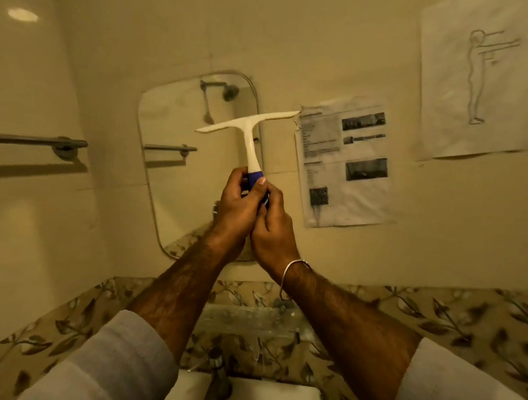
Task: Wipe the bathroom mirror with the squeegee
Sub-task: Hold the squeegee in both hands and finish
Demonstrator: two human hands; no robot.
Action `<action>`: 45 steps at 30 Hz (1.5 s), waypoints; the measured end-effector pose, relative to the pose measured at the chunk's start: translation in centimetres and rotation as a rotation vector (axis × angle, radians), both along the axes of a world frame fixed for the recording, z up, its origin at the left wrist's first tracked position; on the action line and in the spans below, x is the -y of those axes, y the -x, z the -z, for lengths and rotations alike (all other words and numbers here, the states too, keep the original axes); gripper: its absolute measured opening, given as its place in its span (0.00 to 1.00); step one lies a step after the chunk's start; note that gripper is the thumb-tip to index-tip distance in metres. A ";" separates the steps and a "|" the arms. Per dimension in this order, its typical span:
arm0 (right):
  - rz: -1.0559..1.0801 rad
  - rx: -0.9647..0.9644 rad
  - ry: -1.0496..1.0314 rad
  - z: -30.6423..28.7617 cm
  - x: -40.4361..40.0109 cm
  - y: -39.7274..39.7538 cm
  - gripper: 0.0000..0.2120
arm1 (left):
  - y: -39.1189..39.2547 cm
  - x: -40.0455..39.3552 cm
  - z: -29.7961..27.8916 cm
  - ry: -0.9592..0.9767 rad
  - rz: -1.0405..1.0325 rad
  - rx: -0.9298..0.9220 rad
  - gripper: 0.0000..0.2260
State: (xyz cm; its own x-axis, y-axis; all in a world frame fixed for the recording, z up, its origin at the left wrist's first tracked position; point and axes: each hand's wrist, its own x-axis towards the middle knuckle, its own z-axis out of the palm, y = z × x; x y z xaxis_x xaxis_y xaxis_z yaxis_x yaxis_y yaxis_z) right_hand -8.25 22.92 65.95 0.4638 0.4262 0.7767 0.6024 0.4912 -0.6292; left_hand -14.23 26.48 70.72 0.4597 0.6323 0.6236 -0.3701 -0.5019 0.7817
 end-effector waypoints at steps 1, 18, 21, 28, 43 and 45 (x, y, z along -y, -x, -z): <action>0.030 -0.021 -0.004 0.7 0.6 -0.2 0.18 | -0.4 0.6 0.8 0.017 0.046 -0.001 0.08; 0.479 -0.208 0.246 21.4 14.7 -5.0 0.18 | -7.3 11.4 22.4 0.375 0.359 -0.223 0.16; 0.531 -0.269 0.293 26.3 17.3 -5.7 0.16 | -8.5 13.8 27.1 0.369 0.330 -0.330 0.15; 0.568 -0.525 0.483 38.5 23.5 -6.7 0.15 | -10.9 20.0 39.4 0.495 0.314 -0.575 0.16; 0.605 -0.889 1.188 64.7 31.1 -8.0 0.09 | -12.6 26.5 66.6 0.607 0.267 -1.193 0.14; 0.592 -0.912 1.225 66.2 30.8 -8.5 0.10 | -12.9 26.3 68.4 0.616 0.268 -1.224 0.14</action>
